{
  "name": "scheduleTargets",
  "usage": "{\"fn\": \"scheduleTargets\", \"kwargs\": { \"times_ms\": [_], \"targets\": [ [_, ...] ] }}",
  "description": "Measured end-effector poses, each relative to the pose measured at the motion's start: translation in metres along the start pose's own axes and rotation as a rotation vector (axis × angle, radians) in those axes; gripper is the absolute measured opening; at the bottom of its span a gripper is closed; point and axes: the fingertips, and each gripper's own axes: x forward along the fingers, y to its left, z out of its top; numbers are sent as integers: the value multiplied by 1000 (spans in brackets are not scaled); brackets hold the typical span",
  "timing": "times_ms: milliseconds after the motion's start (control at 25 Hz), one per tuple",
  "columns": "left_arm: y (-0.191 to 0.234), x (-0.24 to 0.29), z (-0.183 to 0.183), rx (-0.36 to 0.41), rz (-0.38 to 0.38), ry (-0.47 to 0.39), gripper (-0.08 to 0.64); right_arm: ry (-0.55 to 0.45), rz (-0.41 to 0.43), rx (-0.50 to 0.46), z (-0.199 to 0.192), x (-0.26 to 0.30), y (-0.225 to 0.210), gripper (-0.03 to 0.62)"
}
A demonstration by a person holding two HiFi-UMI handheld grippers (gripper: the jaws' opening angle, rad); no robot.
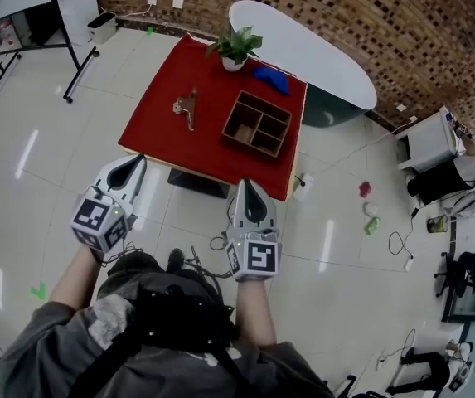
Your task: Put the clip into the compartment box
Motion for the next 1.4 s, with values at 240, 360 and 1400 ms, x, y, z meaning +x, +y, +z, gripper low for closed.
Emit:
{"fn": "scheduleTargets", "kwargs": {
  "times_ms": [240,360,1400],
  "targets": [
    [6,31,0,4,29,11,29,-8,8,16,-4,21,-20,3],
    [15,48,1,17,38,6,30,-2,2,16,-5,28,-26,3],
    [202,242,-16,25,-113,94,31,143,-108,10,-68,260,-7,3]
  ]
}}
